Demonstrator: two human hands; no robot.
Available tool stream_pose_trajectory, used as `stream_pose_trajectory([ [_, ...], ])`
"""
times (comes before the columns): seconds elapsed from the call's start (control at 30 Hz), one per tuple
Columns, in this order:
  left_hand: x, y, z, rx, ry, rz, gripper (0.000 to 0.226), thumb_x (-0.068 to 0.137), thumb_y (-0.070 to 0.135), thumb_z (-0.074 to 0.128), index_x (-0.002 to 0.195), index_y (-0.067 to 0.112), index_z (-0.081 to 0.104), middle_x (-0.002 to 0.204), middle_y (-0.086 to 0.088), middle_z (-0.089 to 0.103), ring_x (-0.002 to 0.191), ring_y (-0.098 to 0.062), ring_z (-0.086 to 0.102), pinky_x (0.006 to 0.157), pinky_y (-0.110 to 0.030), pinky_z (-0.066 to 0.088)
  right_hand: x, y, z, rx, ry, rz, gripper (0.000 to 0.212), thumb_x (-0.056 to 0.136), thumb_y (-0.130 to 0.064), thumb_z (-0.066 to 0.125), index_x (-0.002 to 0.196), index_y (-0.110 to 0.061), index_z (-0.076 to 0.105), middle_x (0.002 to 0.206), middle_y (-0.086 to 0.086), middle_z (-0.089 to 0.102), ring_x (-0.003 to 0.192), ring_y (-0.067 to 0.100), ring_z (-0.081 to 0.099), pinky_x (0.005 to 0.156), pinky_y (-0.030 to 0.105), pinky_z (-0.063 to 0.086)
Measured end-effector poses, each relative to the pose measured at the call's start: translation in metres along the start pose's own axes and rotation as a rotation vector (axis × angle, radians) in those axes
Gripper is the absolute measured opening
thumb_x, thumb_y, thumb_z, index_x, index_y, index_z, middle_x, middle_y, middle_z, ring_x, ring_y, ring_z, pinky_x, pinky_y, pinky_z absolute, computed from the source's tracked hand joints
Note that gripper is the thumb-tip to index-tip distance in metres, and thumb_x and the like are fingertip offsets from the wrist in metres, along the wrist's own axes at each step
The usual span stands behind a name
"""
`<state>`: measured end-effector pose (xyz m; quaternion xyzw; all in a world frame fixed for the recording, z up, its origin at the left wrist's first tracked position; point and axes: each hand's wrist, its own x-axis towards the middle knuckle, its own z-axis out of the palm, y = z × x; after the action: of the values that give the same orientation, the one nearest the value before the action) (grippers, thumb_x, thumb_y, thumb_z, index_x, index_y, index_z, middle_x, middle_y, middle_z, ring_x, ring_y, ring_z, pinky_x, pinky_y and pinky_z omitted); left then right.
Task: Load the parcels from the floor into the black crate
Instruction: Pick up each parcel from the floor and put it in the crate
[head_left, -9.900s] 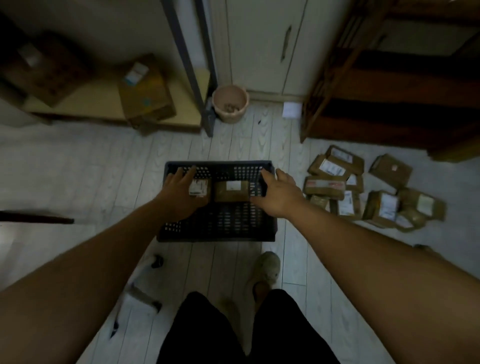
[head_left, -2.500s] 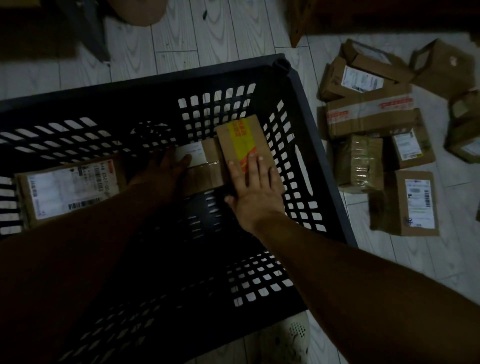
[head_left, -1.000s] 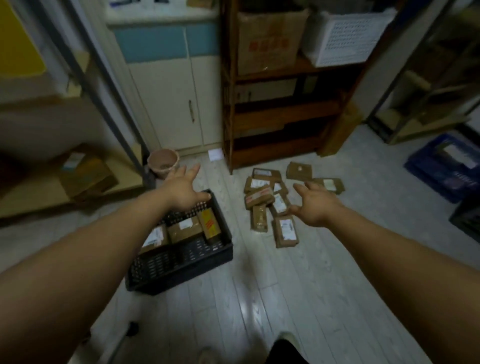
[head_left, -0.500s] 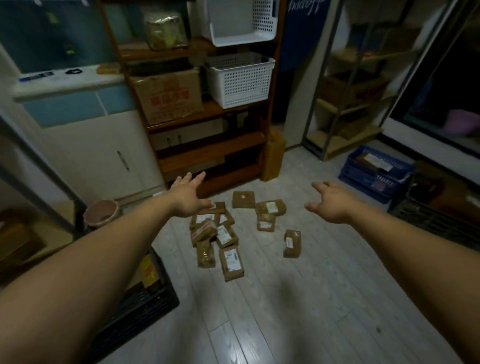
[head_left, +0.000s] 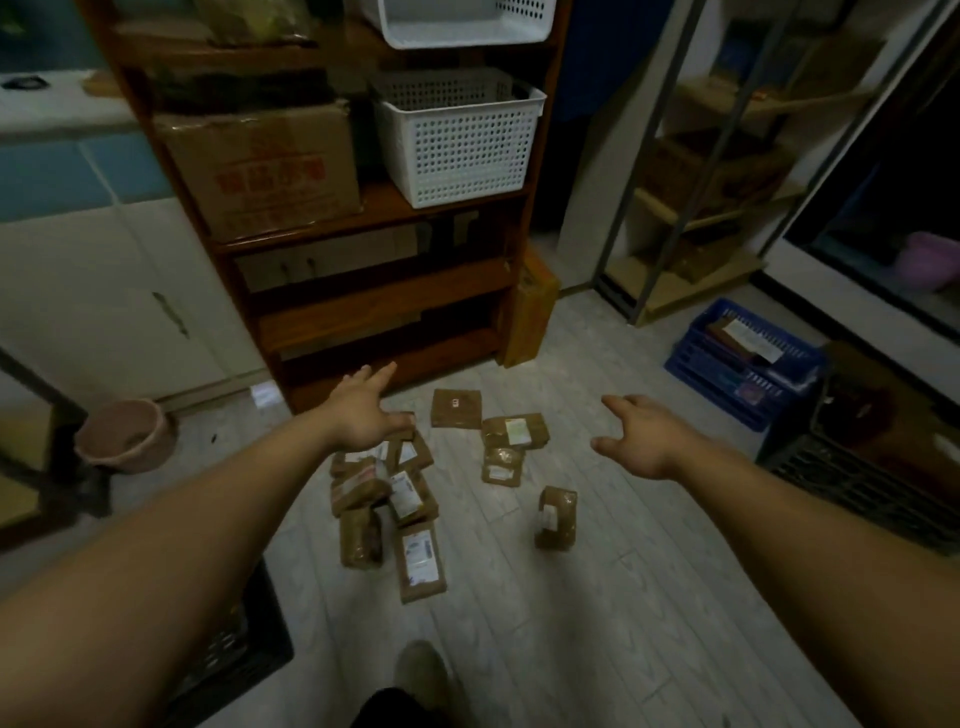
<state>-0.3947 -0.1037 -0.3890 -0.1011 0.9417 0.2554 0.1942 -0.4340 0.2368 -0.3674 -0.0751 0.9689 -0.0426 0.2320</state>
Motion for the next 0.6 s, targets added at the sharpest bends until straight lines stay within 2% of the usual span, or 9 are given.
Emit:
stream_pose_trajectory([
  [0.3, 0.119, 0.053, 0.011, 0.004, -0.107, -0.02, 0.083, 0.087, 0.053, 0.052, 0.149, 0.03, 0.003, 0.158, -0.007, -0.002, 0.144, -0.031, 0.0, 0.115, -0.045, 0.011, 0.107, 0.07, -0.026, 0.033, -0.139, 0.094, 0.079, 0.09, -0.057, 0.045, 0.151, -0.022, 0.008, 0.157, 0.011, 0.012, 0.14, 0.03, 0.023, 0.114, 0.041, 0.023],
  [0.53, 0.21, 0.074, 0.063, 0.004, -0.082, -0.103, 0.085, 0.085, 0.051, 0.055, 0.149, 0.027, 0.004, 0.158, -0.008, 0.0, 0.144, -0.031, 0.002, 0.116, -0.048, 0.013, 0.238, 0.119, -0.01, 0.024, -0.266, -0.07, 0.077, 0.091, -0.053, 0.047, 0.151, -0.021, 0.009, 0.155, 0.011, 0.018, 0.138, 0.03, 0.025, 0.111, 0.039, 0.024],
  [0.6, 0.235, 0.077, 0.093, 0.052, -0.045, -0.138, 0.085, 0.085, 0.051, 0.055, 0.149, 0.025, 0.005, 0.158, -0.009, 0.002, 0.144, -0.031, 0.002, 0.116, -0.048, 0.011, 0.285, 0.133, 0.006, 0.011, -0.304, -0.128, 0.075, 0.091, -0.051, 0.048, 0.15, -0.021, 0.013, 0.154, 0.011, 0.021, 0.137, 0.03, 0.029, 0.108, 0.039, 0.029],
])
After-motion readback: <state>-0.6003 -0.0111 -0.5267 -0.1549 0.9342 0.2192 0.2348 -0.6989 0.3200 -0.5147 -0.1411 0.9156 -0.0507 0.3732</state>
